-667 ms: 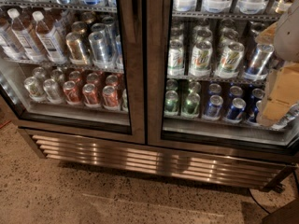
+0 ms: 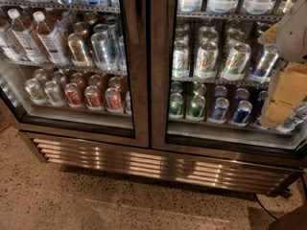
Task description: Open right fridge door
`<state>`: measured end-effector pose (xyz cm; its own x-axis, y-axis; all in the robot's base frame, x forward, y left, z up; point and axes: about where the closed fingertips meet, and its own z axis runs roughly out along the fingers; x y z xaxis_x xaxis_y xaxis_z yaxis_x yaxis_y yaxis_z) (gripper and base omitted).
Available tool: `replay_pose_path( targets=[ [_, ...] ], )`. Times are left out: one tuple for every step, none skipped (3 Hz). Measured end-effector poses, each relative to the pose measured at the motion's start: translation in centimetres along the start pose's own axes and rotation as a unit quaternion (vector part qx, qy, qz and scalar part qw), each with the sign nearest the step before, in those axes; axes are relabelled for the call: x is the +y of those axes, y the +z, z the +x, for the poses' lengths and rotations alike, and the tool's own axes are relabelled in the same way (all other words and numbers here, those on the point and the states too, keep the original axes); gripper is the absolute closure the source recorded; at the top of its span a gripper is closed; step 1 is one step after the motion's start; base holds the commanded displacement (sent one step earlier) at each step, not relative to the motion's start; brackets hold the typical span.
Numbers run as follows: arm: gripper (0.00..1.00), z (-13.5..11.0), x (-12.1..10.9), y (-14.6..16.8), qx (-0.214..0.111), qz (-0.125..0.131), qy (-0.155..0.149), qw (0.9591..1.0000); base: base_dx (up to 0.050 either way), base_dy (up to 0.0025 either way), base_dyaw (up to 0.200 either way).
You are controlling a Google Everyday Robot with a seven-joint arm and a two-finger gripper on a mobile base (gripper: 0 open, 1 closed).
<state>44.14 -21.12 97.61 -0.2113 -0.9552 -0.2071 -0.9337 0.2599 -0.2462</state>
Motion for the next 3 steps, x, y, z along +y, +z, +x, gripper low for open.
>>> replay_pose_path(
  targets=[
    [0.00,-3.2,1.1,0.9,0.005,-0.005,-0.031,0.9995,0.000,0.00000,0.000],
    [0.00,-6.9,2.6,2.5,0.020,-0.013,-0.066,0.9975,0.000,0.00000,0.000],
    [0.00,-6.9,2.6,2.5,0.020,-0.013,-0.066,0.9975,0.000,0.00000,0.000]
  ],
)
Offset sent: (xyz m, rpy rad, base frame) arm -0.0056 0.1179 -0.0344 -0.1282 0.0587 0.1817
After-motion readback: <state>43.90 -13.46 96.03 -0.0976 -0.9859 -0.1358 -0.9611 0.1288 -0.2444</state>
